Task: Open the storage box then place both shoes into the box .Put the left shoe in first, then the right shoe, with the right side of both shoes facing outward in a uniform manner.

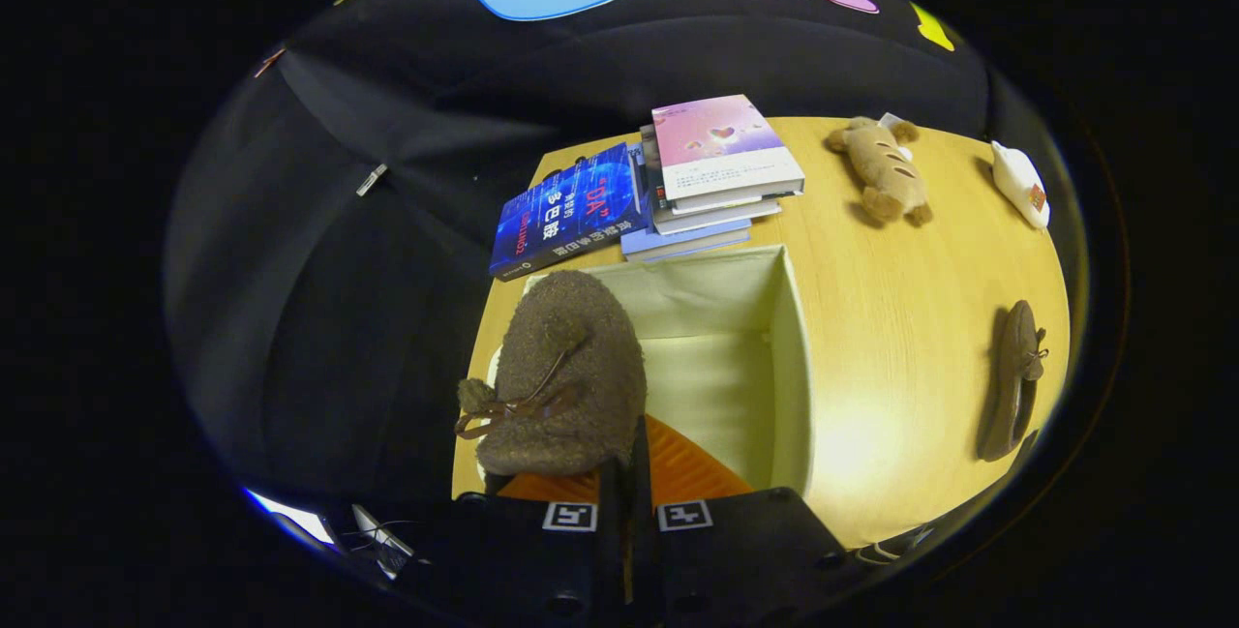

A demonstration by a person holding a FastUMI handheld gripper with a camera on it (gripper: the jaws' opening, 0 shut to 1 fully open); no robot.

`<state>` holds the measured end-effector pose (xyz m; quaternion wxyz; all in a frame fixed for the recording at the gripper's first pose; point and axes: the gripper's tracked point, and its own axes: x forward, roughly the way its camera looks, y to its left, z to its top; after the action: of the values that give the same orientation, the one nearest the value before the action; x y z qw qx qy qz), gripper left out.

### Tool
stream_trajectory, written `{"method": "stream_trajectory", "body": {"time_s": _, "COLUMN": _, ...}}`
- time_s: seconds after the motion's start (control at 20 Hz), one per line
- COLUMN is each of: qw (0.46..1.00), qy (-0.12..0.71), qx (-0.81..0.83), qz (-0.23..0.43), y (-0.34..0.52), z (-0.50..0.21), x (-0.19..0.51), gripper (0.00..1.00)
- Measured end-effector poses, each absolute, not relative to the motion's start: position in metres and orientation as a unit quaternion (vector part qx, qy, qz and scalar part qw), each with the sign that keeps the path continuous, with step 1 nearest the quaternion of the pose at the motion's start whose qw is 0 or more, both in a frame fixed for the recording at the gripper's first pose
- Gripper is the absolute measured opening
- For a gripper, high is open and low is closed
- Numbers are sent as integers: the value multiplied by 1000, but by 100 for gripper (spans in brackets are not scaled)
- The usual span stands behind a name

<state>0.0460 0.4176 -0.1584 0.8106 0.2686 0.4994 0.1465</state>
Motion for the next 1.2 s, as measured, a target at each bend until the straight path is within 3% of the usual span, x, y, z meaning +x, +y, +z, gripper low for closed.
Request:
{"method": "stream_trajectory", "body": {"time_s": 0.05, "qw": 805, "qy": 502, "qx": 276, "qz": 156, "y": 424, "z": -157, "x": 41, "gripper": 16}}
{"method": "stream_trajectory", "body": {"time_s": 0.25, "qw": 802, "qy": 498, "qx": 280, "qz": 174, "y": 429, "z": -152, "x": 44, "gripper": 88}}
{"method": "stream_trajectory", "body": {"time_s": 0.35, "qw": 803, "qy": 495, "qx": 278, "qz": 179, "y": 427, "z": -149, "x": 44, "gripper": 97}}
{"method": "stream_trajectory", "body": {"time_s": 0.9, "qw": 810, "qy": 472, "qx": 273, "qz": 216, "y": 346, "z": -123, "x": 14, "gripper": 97}}
{"method": "stream_trajectory", "body": {"time_s": 1.2, "qw": 820, "qy": 477, "qx": 266, "qz": 171, "y": 233, "z": -149, "x": -11, "gripper": 97}}
